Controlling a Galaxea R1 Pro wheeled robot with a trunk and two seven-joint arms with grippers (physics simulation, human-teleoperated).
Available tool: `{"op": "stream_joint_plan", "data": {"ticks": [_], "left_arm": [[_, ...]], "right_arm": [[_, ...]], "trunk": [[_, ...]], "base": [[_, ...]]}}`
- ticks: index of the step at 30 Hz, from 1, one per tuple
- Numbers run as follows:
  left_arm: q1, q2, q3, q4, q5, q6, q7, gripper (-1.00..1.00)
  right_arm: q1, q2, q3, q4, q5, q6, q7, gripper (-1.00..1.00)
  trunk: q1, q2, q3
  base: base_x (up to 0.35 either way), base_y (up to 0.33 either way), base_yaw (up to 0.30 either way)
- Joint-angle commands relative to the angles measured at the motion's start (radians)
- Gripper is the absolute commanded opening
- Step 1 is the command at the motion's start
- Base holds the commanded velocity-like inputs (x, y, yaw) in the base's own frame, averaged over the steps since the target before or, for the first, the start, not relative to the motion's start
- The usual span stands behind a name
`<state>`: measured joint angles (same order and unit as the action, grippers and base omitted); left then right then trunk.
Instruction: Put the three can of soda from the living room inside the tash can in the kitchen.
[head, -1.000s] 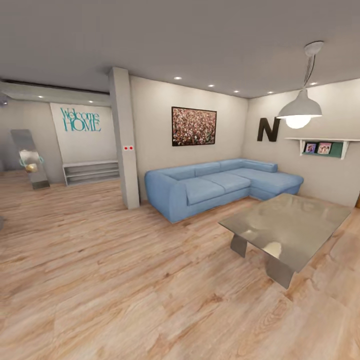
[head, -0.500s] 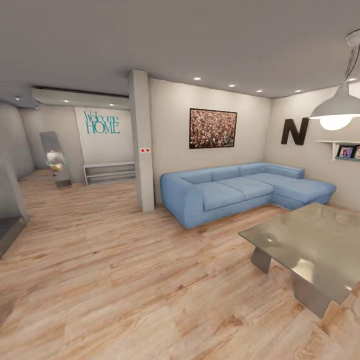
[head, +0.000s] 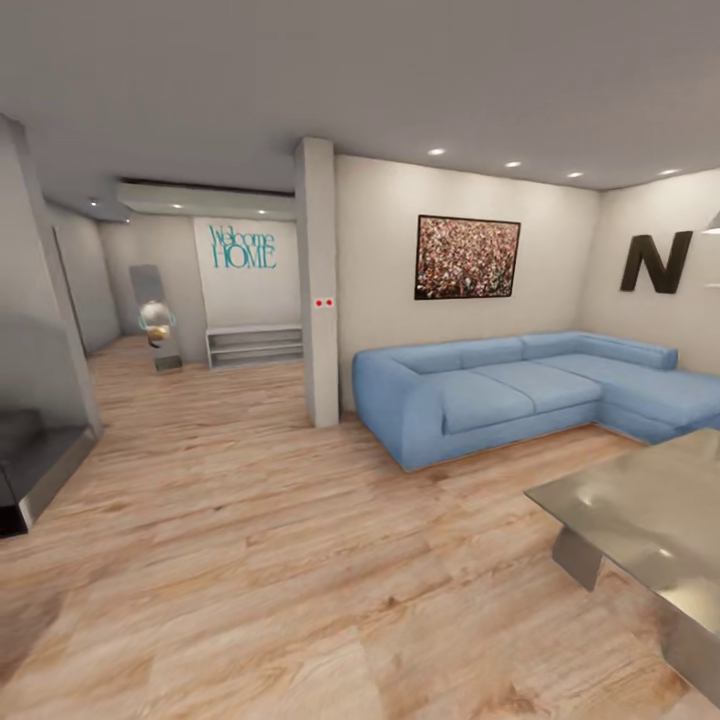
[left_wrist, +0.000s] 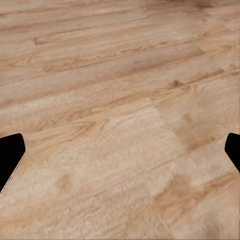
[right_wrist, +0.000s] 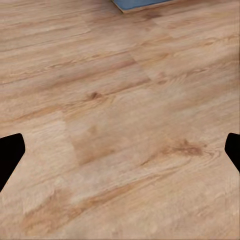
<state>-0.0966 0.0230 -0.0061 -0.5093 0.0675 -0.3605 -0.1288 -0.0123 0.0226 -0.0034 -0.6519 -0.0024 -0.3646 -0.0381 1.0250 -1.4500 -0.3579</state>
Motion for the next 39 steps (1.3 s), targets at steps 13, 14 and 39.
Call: {"op": "stream_joint_plan", "data": {"ticks": [13, 14, 39], "left_arm": [[0.0, 0.0, 0.0, 0.0, 0.0, 0.0, 0.001, 1.0], [0.0, 0.0, 0.0, 0.0, 0.0, 0.0, 0.001, 1.0], [0.001, 0.0, 0.0, -0.012, 0.001, -0.001, 0.001, 1.0]], "right_arm": [[0.0, 0.013, -0.001, 0.0, -0.002, 0.003, -0.002, 1.0], [0.0, 0.013, -0.001, 0.0, -0.002, 0.003, -0.002, 1.0], [0.0, 0.014, -0.001, 0.0, -0.001, -0.003, -0.002, 1.0]], "trunk": [[0.0, 0.0, -0.014], [0.0, 0.0, -0.015], [0.0, 0.0, -0.044]], "base": [[0.321, 0.0, 0.177], [0.321, 0.0, 0.17], [0.287, 0.022, 0.176]]}}
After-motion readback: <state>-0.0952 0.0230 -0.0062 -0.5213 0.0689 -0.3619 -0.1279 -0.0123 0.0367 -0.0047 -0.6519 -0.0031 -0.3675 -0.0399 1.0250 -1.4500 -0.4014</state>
